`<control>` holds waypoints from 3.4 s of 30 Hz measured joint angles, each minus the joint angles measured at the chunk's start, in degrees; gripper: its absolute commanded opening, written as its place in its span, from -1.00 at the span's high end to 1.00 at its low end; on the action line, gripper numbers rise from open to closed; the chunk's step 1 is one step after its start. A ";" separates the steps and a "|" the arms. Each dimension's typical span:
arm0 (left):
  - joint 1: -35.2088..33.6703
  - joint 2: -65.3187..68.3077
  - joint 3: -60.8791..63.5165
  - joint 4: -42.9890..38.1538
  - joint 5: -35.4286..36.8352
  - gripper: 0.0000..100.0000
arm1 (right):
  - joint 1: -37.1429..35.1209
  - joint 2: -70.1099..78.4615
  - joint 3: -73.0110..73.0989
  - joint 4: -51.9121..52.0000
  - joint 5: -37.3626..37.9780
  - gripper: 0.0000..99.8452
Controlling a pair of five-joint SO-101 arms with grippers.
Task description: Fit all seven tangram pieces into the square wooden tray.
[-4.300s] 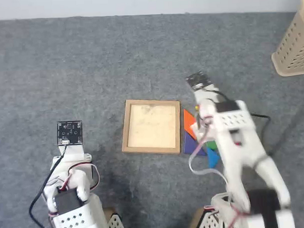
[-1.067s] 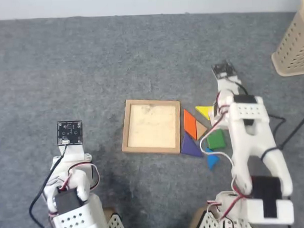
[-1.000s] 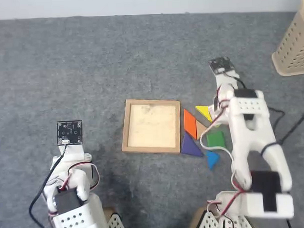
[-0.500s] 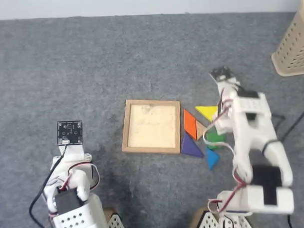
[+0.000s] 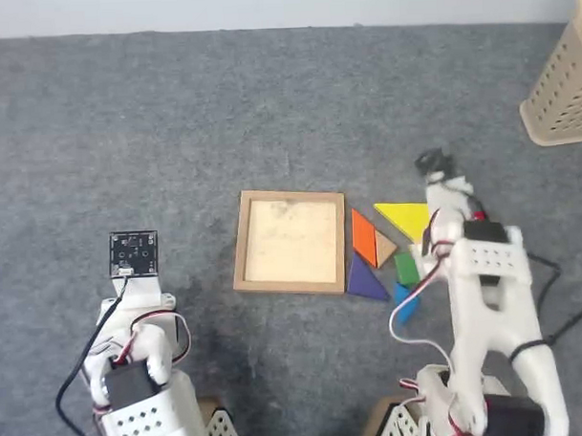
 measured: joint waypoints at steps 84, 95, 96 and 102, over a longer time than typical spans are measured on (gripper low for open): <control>0.00 0.00 0.00 0.00 0.00 0.97 | 0.09 48.18 -45.36 10.55 -15.47 0.76; 0.00 0.00 0.00 0.00 0.00 0.97 | 0.26 47.56 -46.33 10.55 -15.38 0.99; 0.00 0.00 0.00 0.00 0.00 0.97 | 0.18 47.47 -46.33 10.46 -15.38 0.99; 0.00 0.00 0.00 0.00 0.00 0.97 | 0.09 39.74 -38.86 10.46 -15.38 0.95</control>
